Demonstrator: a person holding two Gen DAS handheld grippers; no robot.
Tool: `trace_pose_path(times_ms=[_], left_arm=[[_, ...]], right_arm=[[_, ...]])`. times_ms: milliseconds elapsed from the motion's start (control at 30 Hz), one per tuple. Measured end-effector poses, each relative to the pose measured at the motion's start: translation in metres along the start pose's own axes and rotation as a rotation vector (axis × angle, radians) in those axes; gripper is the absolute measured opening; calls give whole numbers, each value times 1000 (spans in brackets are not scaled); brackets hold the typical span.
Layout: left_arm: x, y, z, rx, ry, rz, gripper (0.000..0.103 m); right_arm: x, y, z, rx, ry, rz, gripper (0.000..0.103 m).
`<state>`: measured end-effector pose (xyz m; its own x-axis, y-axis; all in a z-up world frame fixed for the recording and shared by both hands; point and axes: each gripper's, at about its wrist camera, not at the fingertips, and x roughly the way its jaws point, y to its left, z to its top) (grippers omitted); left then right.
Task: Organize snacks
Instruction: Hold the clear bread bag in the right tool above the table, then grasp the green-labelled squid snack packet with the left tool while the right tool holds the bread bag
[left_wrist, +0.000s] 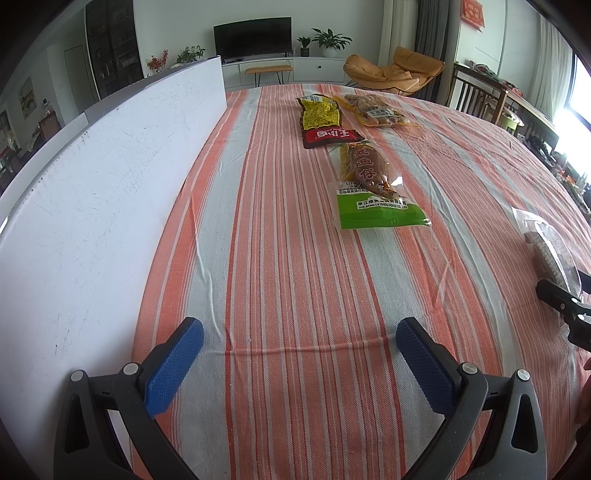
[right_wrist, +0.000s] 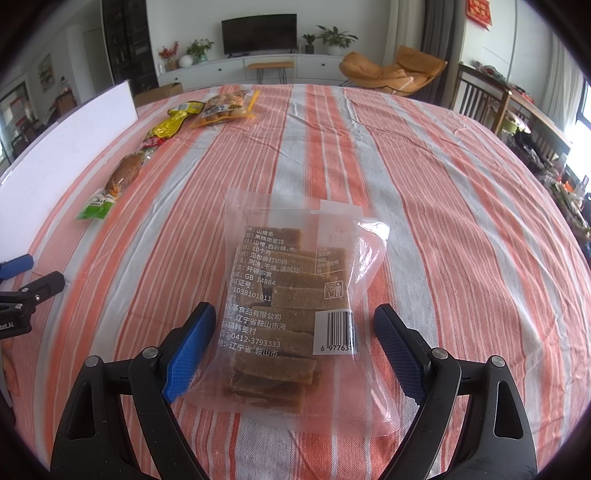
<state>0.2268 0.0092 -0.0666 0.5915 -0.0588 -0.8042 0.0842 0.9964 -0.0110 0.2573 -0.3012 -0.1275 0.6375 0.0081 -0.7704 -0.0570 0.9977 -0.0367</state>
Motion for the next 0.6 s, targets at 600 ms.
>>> trace_pose_path(times_ms=[600], left_arm=[[8, -41, 82, -7, 116, -101, 102]], right_arm=[[1, 0, 1, 1, 0, 2, 89]])
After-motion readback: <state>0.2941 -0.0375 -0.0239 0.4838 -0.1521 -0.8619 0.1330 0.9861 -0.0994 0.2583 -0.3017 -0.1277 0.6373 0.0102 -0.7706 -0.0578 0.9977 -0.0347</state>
